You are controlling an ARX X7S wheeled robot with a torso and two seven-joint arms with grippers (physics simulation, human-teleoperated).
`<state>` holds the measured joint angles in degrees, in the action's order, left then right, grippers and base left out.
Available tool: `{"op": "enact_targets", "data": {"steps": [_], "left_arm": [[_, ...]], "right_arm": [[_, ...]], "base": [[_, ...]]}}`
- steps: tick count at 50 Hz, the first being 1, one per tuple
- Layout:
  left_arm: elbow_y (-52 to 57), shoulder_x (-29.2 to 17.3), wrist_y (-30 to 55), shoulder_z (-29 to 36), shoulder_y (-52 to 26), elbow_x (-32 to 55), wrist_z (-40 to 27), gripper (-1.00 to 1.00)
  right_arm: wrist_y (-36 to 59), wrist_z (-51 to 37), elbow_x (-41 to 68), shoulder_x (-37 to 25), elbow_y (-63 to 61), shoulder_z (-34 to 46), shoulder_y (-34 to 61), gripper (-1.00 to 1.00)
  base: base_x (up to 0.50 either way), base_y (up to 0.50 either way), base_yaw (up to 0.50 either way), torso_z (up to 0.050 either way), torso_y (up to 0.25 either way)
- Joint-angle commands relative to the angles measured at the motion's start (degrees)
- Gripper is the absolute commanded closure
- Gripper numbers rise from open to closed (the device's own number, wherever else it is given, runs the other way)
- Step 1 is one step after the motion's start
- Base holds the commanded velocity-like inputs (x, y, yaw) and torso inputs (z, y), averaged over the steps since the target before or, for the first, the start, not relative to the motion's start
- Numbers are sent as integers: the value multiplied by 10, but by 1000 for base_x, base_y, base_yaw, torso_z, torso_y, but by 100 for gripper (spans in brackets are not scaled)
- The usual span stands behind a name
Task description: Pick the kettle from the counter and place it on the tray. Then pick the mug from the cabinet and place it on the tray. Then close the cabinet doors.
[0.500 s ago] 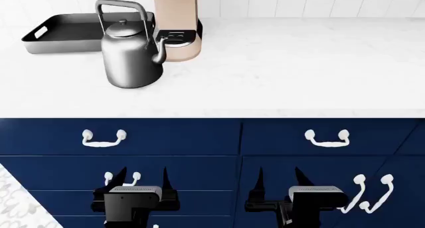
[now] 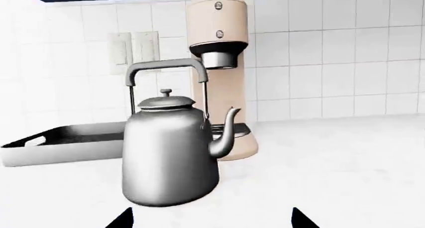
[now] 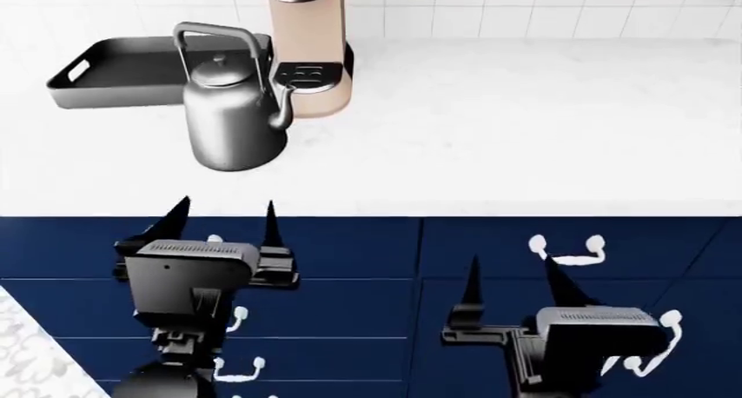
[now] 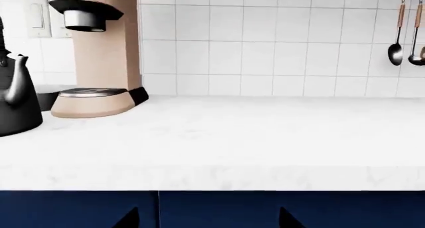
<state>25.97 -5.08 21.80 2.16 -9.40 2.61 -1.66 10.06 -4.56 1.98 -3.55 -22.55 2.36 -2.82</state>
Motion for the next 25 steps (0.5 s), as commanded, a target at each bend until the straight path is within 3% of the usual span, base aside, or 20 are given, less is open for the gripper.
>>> {"op": "enact_targets", "data": {"steps": [1, 12, 19, 25], "left_arm": [[159, -27, 276, 12, -236, 14, -5, -100], [-57, -15, 407, 20, -633, 13, -1, -100], [-294, -2, 382, 38, -870, 2, -5, -100], [-500, 16, 320, 57, -1015, -5, -9, -100]], "right_arm": [[54, -18, 11, -15, -104, 5, -6, -100], [76, -29, 23, -27, -144, 1, -11, -100], [94, -35, 27, -35, -168, 5, -9, -100], [100, -40, 26, -40, -179, 12, -10, -100]], "base": [[0, 0, 0, 50, 6], [0, 0, 0, 50, 5], [0, 0, 0, 50, 4], [0, 0, 0, 50, 6]]}}
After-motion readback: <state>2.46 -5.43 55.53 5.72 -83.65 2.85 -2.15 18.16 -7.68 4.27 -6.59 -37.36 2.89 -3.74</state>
